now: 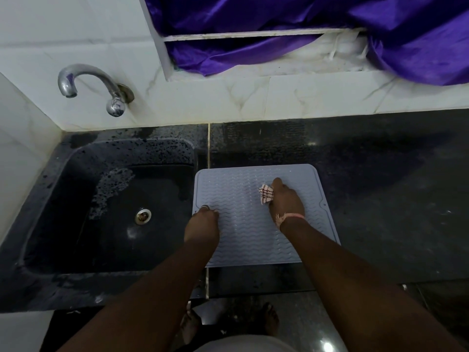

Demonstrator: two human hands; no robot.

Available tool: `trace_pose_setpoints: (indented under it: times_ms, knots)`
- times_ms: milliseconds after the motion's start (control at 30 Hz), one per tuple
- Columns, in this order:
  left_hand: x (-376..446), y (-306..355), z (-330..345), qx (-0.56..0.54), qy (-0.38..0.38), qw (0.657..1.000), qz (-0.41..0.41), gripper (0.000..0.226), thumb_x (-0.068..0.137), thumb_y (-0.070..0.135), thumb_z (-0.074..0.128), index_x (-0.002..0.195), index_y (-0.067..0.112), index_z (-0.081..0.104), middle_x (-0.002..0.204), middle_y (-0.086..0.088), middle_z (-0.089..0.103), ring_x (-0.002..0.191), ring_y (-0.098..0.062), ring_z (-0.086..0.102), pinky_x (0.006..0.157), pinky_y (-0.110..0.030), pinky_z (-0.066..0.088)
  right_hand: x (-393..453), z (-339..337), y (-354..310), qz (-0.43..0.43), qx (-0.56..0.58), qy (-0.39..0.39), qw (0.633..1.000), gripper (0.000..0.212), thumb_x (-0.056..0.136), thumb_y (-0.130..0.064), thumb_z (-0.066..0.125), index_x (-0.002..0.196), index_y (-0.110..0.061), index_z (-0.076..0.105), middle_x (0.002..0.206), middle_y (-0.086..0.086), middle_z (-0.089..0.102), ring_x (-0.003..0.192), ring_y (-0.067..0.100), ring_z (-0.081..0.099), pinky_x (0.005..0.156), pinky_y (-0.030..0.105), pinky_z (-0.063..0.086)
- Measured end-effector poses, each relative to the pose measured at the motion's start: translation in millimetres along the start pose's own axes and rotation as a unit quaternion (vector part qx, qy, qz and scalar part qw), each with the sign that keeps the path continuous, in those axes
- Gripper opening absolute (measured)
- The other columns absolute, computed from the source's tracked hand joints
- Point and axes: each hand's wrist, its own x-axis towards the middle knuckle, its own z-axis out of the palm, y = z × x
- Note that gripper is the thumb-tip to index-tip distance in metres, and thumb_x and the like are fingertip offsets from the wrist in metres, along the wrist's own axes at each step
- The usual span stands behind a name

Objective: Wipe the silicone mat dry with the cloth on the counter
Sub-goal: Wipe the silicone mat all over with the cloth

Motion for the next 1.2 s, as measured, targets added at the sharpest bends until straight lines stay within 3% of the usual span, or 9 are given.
trace_pose_setpoints:
  times_ms: [333, 467, 633, 733, 867, 933, 1000, 1133, 1200]
  knots:
    - [1.8, 0.3, 2.7, 0.005, 0.006, 1.000, 0.001, 0.039, 0.093, 0.011, 0.059, 0.132, 0.017, 0.061, 0.129, -0.006, 0.054, 0.114, -0.027, 0.060, 0.095, -0.038, 0.054, -2.4, -31.0, 41.1, 0.094, -0.074, 0.111, 0.987, 0.038, 0.092, -0.009, 0.052, 0.129, -0.007, 0.045, 0.114, 0.020, 0.061, 0.101, 0.039, 0.059, 0.079, 0.045, 0.050]
    - [3.7, 4.5, 1.6, 0.019, -0.001, 1.000, -0.004, 0.035, 0.095, 0.008, 0.055, 0.127, 0.016, 0.064, 0.130, -0.007, 0.053, 0.114, -0.027, 0.059, 0.095, -0.038, 0.054, 1.6, -46.8, 58.1, 0.145, 0.062, 0.177, 0.972, 0.026, 0.093, -0.012, 0.054, 0.118, -0.006, 0.048, 0.112, 0.021, 0.062, 0.101, 0.042, 0.060, 0.082, 0.045, 0.051]
    - [6.9, 11.6, -3.0, 0.022, -0.009, 0.999, -0.025, 0.030, 0.097, 0.008, 0.049, 0.121, 0.012, 0.065, 0.129, -0.007, 0.055, 0.115, -0.028, 0.060, 0.094, -0.038, 0.053, -0.5, -46.6, 53.5, 0.172, 0.240, 0.160, 0.942, 0.032, 0.088, -0.014, 0.064, 0.114, -0.007, 0.046, 0.111, 0.017, 0.060, 0.100, 0.033, 0.061, 0.084, 0.035, 0.049]
    - [6.8, 13.6, -3.5, 0.025, -0.008, 0.999, -0.027, 0.028, 0.096, 0.007, 0.048, 0.117, 0.011, 0.066, 0.126, -0.008, 0.056, 0.112, -0.027, 0.061, 0.091, -0.037, 0.054, -1.6, -43.7, 57.4, 0.230, 0.346, 0.191, 0.889, 0.040, 0.087, -0.006, 0.063, 0.122, -0.001, 0.044, 0.121, 0.021, 0.055, 0.108, 0.034, 0.058, 0.094, 0.037, 0.048]
    - [6.1, 14.5, -1.2, 0.033, -0.011, 0.999, -0.031, 0.027, 0.096, 0.005, 0.048, 0.116, 0.010, 0.066, 0.127, -0.008, 0.056, 0.112, -0.027, 0.061, 0.091, -0.037, 0.055, -0.8, -42.5, 77.2, 0.332, 0.643, 0.077, 0.686, 0.040, 0.092, -0.009, 0.060, 0.129, 0.006, 0.055, 0.112, 0.027, 0.065, 0.097, 0.044, 0.065, 0.085, 0.055, 0.055]
    - [6.3, 15.7, -1.8, 0.034, -0.011, 0.999, -0.032, 0.028, 0.096, 0.006, 0.049, 0.117, 0.011, 0.066, 0.128, -0.008, 0.056, 0.113, -0.027, 0.061, 0.091, -0.037, 0.055, -3.2, -42.4, 81.8, 0.323, 0.679, 0.044, 0.658, 0.033, 0.097, -0.008, 0.057, 0.127, 0.006, 0.059, 0.123, 0.028, 0.063, 0.112, 0.045, 0.062, 0.097, 0.061, 0.049]
    - [6.2, 16.7, -2.1, 0.039, -0.011, 0.999, -0.033, 0.028, 0.095, 0.006, 0.049, 0.118, 0.011, 0.066, 0.128, -0.008, 0.056, 0.113, -0.027, 0.061, 0.091, -0.037, 0.055, -4.8, -42.9, 79.9, 0.297, 0.674, 0.019, 0.676, 0.023, 0.099, -0.010, 0.056, 0.119, -0.001, 0.063, 0.126, 0.024, 0.064, 0.118, 0.041, 0.061, 0.103, 0.060, 0.046]
    - [5.3, 18.2, -1.5, 0.042, -0.006, 0.998, -0.038, 0.027, 0.096, 0.006, 0.049, 0.117, 0.012, 0.066, 0.126, -0.007, 0.057, 0.112, -0.027, 0.062, 0.092, -0.038, 0.056, -1.6, -44.5, 76.1, 0.198, 0.384, 0.027, 0.901, 0.027, 0.096, -0.013, 0.059, 0.123, -0.012, 0.063, 0.127, 0.017, 0.060, 0.119, 0.035, 0.059, 0.103, 0.043, 0.050]
    - [4.9, 19.0, -1.5, 0.039, -0.004, 0.998, -0.041, 0.027, 0.097, 0.007, 0.049, 0.117, 0.012, 0.066, 0.126, -0.008, 0.057, 0.112, -0.027, 0.062, 0.091, -0.039, 0.056, -1.8, -41.1, 75.7, 0.181, 0.227, 0.073, 0.954, 0.048, 0.093, -0.011, 0.061, 0.141, -0.013, 0.051, 0.142, 0.019, 0.043, 0.127, 0.035, 0.050, 0.111, 0.040, 0.042]
